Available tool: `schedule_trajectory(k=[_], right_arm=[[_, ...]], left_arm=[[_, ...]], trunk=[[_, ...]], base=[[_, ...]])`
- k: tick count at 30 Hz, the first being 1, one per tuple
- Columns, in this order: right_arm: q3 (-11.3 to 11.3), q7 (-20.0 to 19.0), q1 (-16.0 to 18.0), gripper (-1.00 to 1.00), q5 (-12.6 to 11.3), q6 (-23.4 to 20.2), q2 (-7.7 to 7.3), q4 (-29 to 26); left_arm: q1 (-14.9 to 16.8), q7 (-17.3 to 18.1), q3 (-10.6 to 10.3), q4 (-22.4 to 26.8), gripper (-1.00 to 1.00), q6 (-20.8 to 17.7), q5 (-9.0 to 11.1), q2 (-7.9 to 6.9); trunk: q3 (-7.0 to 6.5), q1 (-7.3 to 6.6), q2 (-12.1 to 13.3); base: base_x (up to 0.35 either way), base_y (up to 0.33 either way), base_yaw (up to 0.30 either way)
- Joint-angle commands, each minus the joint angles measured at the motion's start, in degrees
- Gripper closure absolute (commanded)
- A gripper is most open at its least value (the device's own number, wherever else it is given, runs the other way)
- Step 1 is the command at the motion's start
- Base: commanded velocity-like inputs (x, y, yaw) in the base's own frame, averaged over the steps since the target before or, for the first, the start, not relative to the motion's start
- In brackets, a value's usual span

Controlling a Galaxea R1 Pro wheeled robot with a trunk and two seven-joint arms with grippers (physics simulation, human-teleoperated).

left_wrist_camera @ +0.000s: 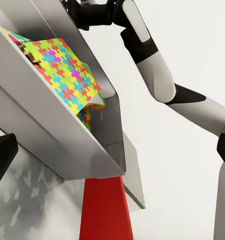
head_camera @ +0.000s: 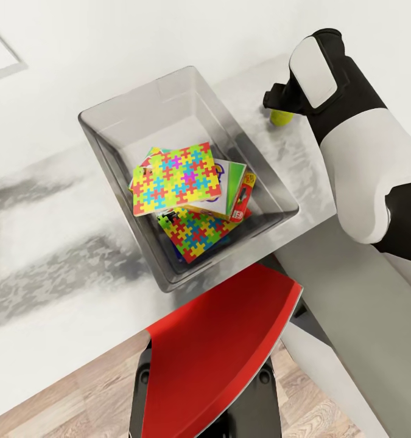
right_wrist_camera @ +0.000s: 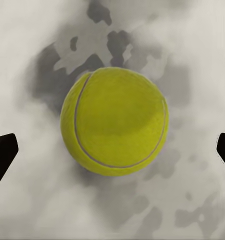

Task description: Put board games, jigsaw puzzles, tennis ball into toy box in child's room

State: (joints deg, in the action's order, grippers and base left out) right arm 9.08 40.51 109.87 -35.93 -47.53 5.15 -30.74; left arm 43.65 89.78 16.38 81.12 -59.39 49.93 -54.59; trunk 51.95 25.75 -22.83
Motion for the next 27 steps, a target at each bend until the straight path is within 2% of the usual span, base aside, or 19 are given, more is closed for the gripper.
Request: schedule_trajectory(k=[1, 27], right_arm=[[0.32, 0.53, 0.05, -1.00, -0.61, -0.11, -0.06, -0.02], [0.33, 0.53, 1.49, -1.00, -0.77, -0.11, -0.06, 0.06]], left_arm=[[0.03, 0.22, -0.03, 0.00, -1.00, -0.61, -0.01, -0.04], [0.03, 0.22, -0.03, 0.00, -1.00, -0.61, -0.01, -0.08]], trunk=[[0.07, 0.03, -0.09], [0.56, 0.03, -0.09]], base=[[0.000, 0.000, 0.000], [0.000, 0.000, 0.000]])
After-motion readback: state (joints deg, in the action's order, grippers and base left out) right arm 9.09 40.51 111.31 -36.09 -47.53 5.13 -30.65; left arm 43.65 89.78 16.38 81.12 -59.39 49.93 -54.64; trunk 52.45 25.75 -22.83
